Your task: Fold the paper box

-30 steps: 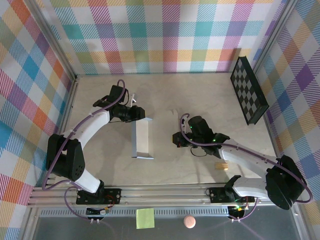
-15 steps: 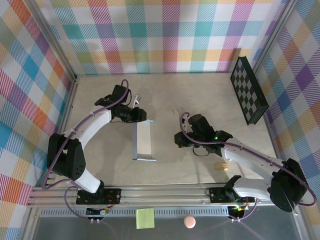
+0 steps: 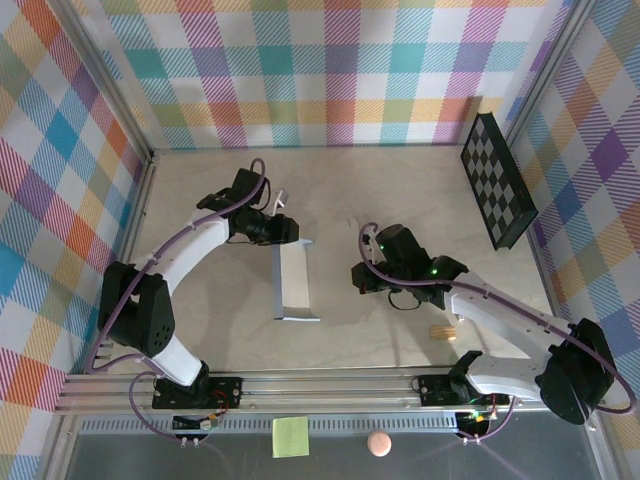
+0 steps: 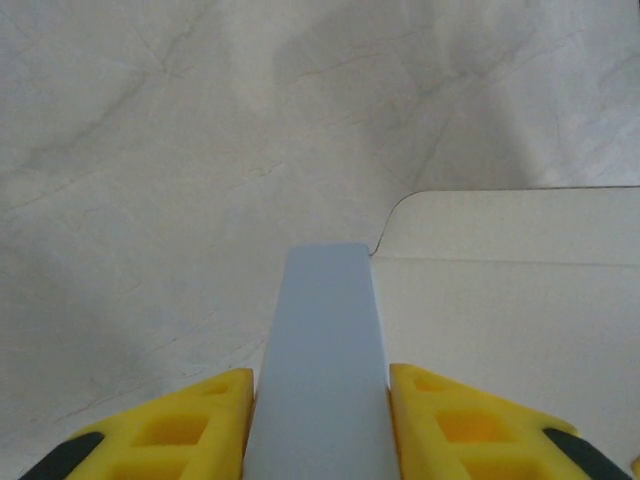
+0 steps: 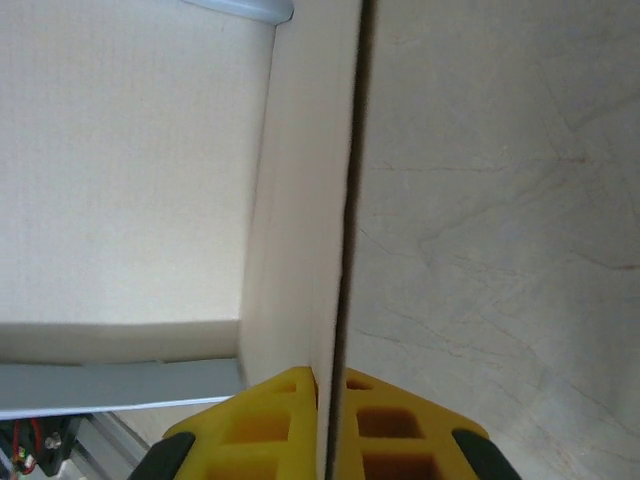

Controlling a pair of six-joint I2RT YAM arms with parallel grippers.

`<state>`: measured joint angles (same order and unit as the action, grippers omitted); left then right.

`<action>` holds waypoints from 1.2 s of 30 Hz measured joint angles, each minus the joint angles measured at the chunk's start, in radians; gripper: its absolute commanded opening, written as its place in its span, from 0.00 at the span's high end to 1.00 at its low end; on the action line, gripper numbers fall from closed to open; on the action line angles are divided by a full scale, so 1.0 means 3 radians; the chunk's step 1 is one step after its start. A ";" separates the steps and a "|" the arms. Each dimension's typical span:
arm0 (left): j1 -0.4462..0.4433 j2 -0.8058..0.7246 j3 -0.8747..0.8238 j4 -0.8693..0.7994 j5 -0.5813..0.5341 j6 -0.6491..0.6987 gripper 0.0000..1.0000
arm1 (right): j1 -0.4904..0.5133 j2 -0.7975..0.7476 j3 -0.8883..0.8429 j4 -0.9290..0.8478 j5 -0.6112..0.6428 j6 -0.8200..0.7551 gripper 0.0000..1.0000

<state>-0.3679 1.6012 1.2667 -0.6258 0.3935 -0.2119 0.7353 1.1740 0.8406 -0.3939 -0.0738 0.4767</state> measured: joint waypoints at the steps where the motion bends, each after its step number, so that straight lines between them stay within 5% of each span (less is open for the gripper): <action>1: 0.0013 -0.0015 -0.0004 -0.0006 -0.0052 0.0004 0.49 | -0.0005 0.0017 0.0050 -0.0041 0.0029 -0.0084 1.00; 7: 0.0225 -0.0156 -0.0079 -0.0028 -0.0511 0.0043 0.31 | -0.0038 0.0102 0.0426 -0.0369 0.0114 -0.0720 1.00; 24: 0.0371 -0.1286 -0.0768 0.0341 -0.0743 0.0161 0.27 | -0.0055 0.1396 0.2279 -0.2071 0.0153 -0.3445 1.00; 29: 0.0392 -0.1717 -0.1040 0.0563 -0.0767 0.0159 0.16 | -0.0055 0.1754 0.2839 -0.2384 0.0253 -0.4002 1.00; 36: 0.0473 -0.2113 -0.1265 0.0772 -0.0821 0.0060 0.15 | -0.0055 0.2252 0.3413 -0.2722 0.0437 -0.4475 0.94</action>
<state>-0.2260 0.9672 0.8871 -0.3943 0.1471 -0.1940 0.7189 1.8496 1.8645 -1.2106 0.0574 -0.8658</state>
